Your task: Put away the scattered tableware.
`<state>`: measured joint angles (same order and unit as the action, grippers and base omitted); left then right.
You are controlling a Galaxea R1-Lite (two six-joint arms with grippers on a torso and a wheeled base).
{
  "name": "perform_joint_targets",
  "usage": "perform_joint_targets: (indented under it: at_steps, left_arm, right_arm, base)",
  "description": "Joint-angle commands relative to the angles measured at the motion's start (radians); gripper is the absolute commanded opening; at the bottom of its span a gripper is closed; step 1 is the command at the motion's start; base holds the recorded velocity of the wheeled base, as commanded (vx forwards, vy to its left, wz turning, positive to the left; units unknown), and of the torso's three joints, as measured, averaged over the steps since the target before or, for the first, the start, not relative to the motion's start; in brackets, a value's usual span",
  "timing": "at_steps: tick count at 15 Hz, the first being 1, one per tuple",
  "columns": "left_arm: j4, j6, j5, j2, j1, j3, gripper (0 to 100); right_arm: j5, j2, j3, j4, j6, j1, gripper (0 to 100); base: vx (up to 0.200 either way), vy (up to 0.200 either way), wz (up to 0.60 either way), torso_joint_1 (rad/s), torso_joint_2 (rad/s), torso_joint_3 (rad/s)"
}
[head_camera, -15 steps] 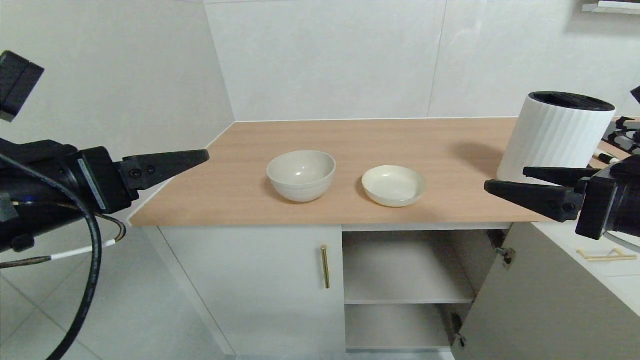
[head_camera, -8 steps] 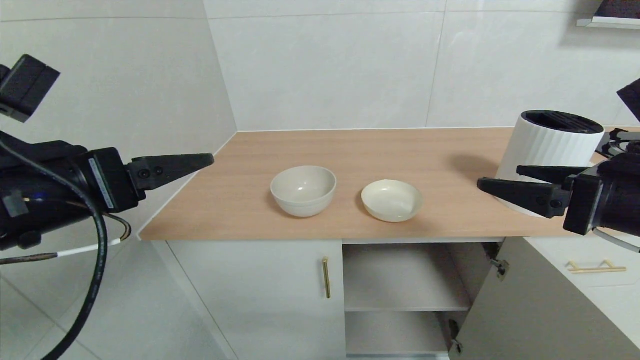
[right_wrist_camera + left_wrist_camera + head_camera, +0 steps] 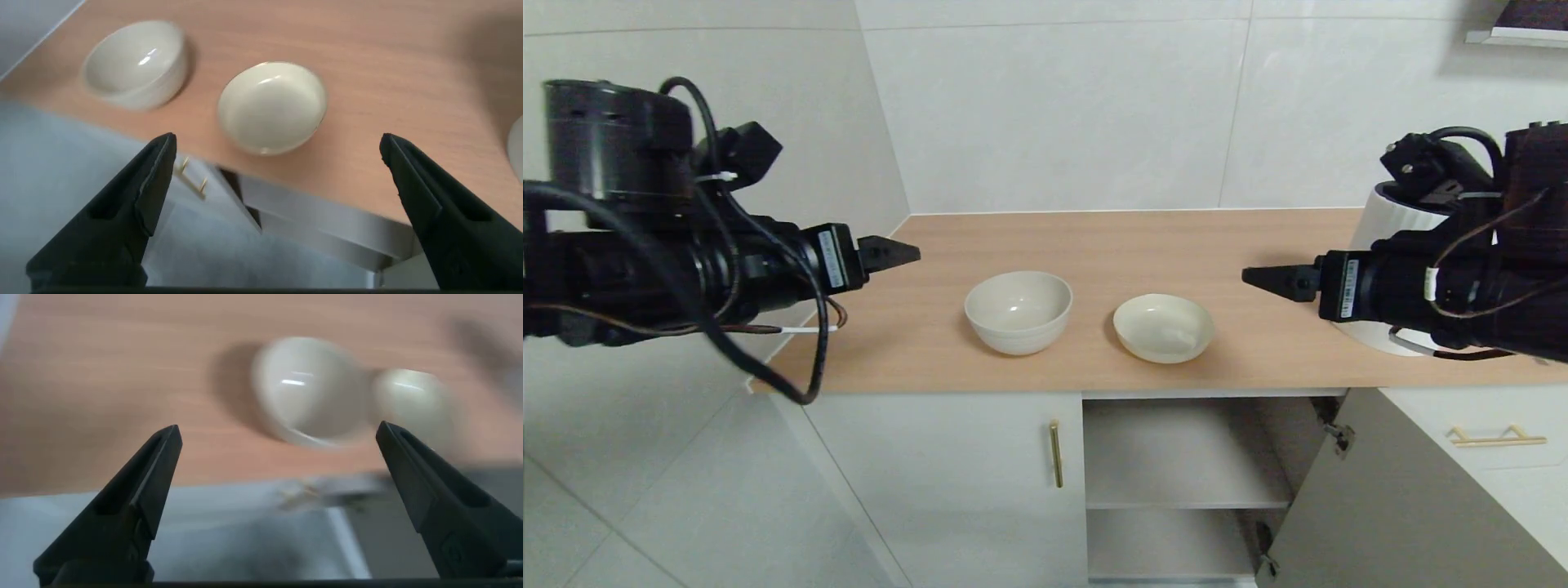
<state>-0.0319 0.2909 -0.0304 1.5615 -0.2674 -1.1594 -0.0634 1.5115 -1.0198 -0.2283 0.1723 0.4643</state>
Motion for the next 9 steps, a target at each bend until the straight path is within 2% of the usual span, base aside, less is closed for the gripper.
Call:
perform_joint_targets:
  at_steps: [1, 3, 6, 9]
  left_arm:
    - [-0.043, 0.01, -0.109, 0.212, -0.013, -0.068, 100]
    - [-0.16, 0.054, -0.141, 0.292, -0.052, -0.066, 100]
    - [-0.272, 0.059, -0.232, 0.399, -0.095, -0.08, 100]
    - [-0.276, 0.06, -0.244, 0.445, -0.099, -0.094, 100]
  right_arm:
    - [-0.022, 0.076, -0.002, -0.006, 0.013, 0.001, 100]
    - [-0.036, 0.059, 0.006, -0.006, 0.013, 0.001, 100]
    - [-0.035, 0.046, 0.021, -0.009, 0.012, 0.004, 100]
    - [-0.035, 0.049, 0.027, -0.009, 0.012, 0.004, 100]
  base:
    - [0.0, 0.0, 0.0, 0.0, 0.0, 0.0]
    - [0.0, 0.0, 0.0, 0.0, 0.0, 0.0]
    - [0.0, 0.0, 0.0, 0.0, 0.0, 0.0]
    - [0.0, 0.0, 0.0, 0.0, 0.0, 0.0]
